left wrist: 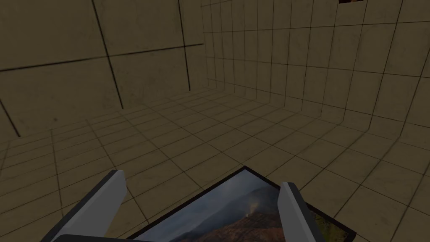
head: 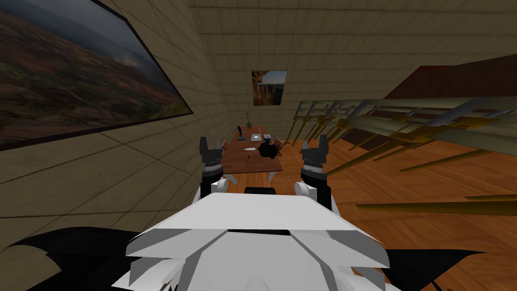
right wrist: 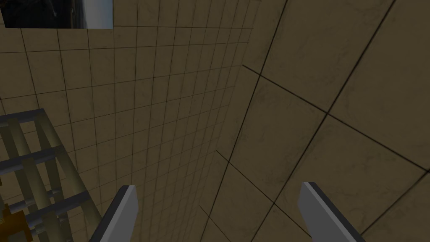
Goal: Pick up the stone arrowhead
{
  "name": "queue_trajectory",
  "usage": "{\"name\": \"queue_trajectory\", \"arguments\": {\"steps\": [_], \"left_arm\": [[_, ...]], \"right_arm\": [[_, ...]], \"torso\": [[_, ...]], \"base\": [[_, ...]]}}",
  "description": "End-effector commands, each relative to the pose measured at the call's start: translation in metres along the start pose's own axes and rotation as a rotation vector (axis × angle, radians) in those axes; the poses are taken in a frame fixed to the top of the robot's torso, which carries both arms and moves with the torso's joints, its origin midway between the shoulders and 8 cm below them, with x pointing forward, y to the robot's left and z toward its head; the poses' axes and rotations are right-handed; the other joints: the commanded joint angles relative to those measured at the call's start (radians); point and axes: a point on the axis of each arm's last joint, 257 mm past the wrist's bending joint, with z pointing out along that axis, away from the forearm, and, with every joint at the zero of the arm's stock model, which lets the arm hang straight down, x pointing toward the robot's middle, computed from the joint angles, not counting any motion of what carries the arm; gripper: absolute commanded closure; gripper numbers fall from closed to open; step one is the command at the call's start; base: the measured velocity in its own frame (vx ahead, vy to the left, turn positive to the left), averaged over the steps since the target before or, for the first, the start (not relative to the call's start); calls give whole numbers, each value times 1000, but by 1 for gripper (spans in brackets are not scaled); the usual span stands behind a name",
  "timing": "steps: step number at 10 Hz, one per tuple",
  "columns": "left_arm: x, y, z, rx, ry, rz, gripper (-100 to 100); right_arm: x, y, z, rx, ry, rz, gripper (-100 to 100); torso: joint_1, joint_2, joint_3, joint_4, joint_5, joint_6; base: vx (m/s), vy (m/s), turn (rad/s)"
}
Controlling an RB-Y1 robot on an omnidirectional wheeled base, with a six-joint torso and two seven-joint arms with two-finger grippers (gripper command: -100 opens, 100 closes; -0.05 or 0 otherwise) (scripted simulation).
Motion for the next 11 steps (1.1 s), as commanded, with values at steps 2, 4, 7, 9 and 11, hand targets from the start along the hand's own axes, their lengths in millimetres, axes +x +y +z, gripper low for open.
{"name": "queue_trajectory", "arguments": {"steps": [2, 4, 7, 9, 11], "left_arm": [[6, 13, -2, -24, 52, 33, -100], [11, 31, -5, -58, 96, 76, -100], [15, 68, -11, -124, 153, 162, -100], [16, 93, -14, -167, 184, 230, -100], [16, 113, -19, -204, 200, 266, -100]], "right_arm": [[0, 0, 0, 0, 0, 0, 0], [0, 0, 0, 0, 0, 0, 0], [0, 0, 0, 0, 0, 0, 0], [0, 0, 0, 0, 0, 0, 0], [0, 0, 0, 0, 0, 0, 0]], "torso": [[0, 0, 0, 0, 0, 0], [0, 0, 0, 0, 0, 0], [-1, 0, 0, 0, 0, 0], [-2, 0, 0, 0, 0, 0], [-1, 0, 0, 0, 0, 0]], "base": [[0, -6, -24], [0, -14, -35], [1, -24, -56], [-1, -28, -71], [2, -18, -32]]}}
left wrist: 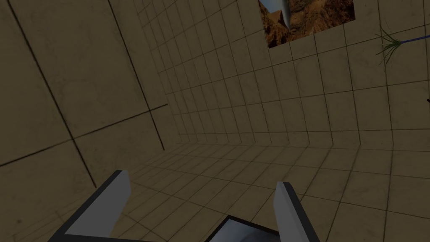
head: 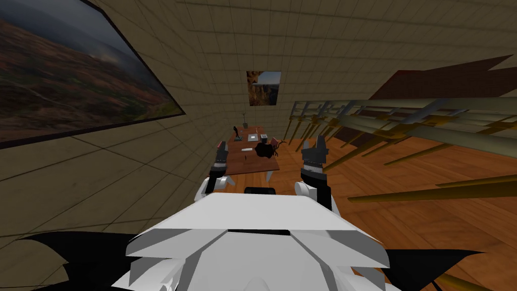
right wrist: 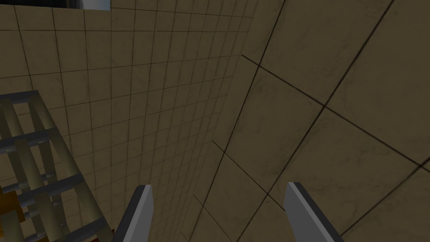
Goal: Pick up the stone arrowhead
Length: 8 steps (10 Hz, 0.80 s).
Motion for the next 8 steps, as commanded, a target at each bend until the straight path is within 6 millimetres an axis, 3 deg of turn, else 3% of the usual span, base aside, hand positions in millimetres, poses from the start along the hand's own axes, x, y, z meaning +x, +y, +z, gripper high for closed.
{"name": "queue_trajectory", "arguments": {"steps": [1, 5, 8], "left_arm": [[3, 20, 2, -36, 21, 56, -100], [11, 59, -1, -112, 56, 131, -100], [17, 107, -2, -200, 105, 251, -100]], "right_arm": [[0, 0, 0, 0, 0, 0, 0], [0, 0, 0, 0, 0, 0, 0], [0, 0, 0, 0, 0, 0, 0]], "torso": [[0, 0, 0, 0, 0, 0], [0, 0, 0, 0, 0, 0], [-1, 0, 0, 0, 0, 0]], "base": [[-3, -26, -94], [1, -22, -49], [4, -32, -83]]}}
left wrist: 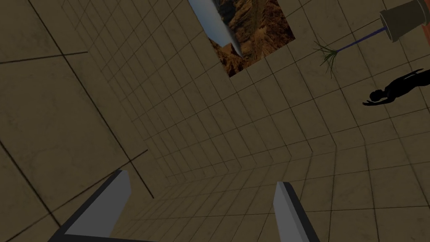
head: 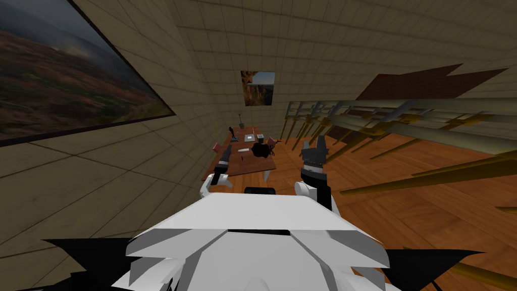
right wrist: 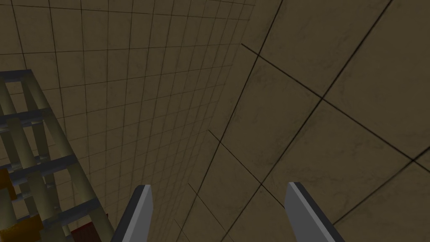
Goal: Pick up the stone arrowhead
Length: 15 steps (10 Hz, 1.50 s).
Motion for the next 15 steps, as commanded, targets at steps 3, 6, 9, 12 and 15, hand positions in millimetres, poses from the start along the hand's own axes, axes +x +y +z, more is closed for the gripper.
{"name": "queue_trajectory", "arguments": {"steps": [3, 6, 9, 12, 15], "left_arm": [[17, 45, 4, -89, 49, 110, -100], [27, 72, 1, -144, 81, 150, -100], [34, 100, 5, -199, 119, 236, -100], [45, 140, 1, -282, 176, 318, -100], [54, 178, -6, -362, 237, 396, -100]], "right_arm": [[0, 0, 0, 0, 0, 0, 0], [0, 0, 0, 0, 0, 0, 0], [0, 0, 0, 0, 0, 0, 0], [0, 0, 0, 0, 0, 0, 0], [0, 0, 0, 0, 0, 0, 0]], "torso": [[1, 0, 0, 0, 0, 0], [1, 0, 0, 0, 0, 0], [1, 0, 0, 0, 0, 0], [1, 0, 0, 0, 0, 0], [1, 0, 0, 0, 0, 0]], "base": [[3, -28, -68], [0, -21, -37], [4, -22, -56], [4, -26, -79], [5, -28, -63]]}}
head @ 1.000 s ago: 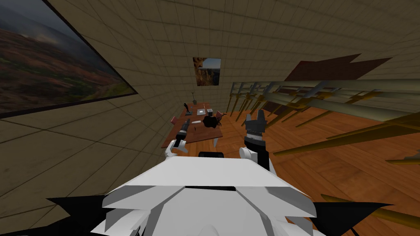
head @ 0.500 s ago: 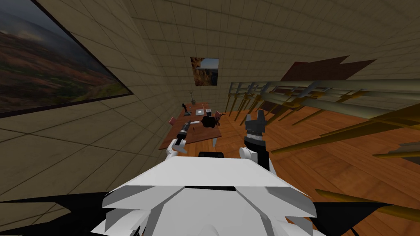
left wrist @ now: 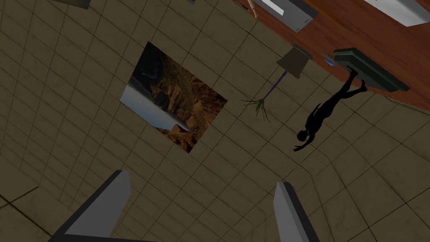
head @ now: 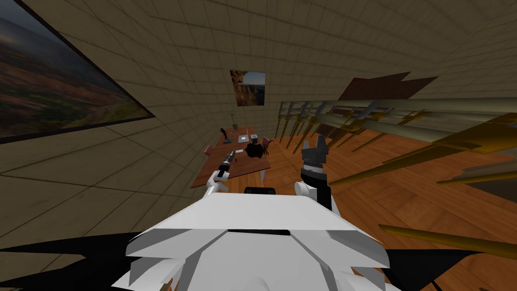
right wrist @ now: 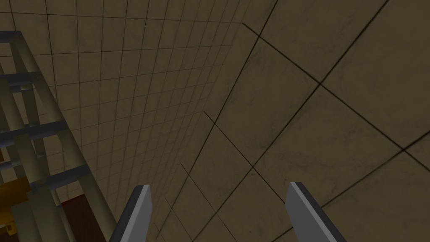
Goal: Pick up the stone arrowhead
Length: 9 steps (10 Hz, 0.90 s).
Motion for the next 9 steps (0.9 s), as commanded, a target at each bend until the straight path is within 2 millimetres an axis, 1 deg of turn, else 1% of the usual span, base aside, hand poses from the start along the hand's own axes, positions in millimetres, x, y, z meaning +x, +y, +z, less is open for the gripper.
{"name": "queue_trajectory", "arguments": {"steps": [1, 2, 3, 5, 6, 7, 8, 9], "left_arm": [[15, 18, -1, -43, 39, 24, -100], [17, 25, 5, -65, 54, 66, -100], [26, 34, 2, -82, 73, 63, -100], [36, 56, 9, -135, 120, 140, -100], [45, 63, 4, -150, 139, 138, -100], [47, 65, 3, -154, 144, 137, -100], [51, 75, 6, -178, 166, 174, -100], [57, 81, 3, -189, 179, 173, -100]], "right_arm": [[0, 0, 0, 0, 0, 0, 0], [0, 0, 0, 0, 0, 0, 0], [0, 0, 0, 0, 0, 0, 0], [0, 0, 0, 0, 0, 0, 0], [0, 0, 0, 0, 0, 0, 0], [0, 0, 0, 0, 0, 0, 0], [0, 0, 0, 0, 0, 0, 0], [0, 0, 0, 0, 0, 0, 0]], "torso": [[0, 0, 0, 0, 0, 0], [1, 0, 0, 0, 0, 0], [1, 0, 0, 0, 0, 0], [1, 0, 0, 0, 0, 0], [0, 0, 0, 0, 0, 0], [0, 0, 0, 0, 0, -1], [1, 1, 0, 0, 0, -1], [1, 1, 0, 0, 0, 0]], "base": [[5, -22, -31], [4, -24, -50], [3, -17, -36], [7, -26, -84], [4, -27, -32], [0, -11, 12], [1, -13, -66], [3, -11, -38]]}}
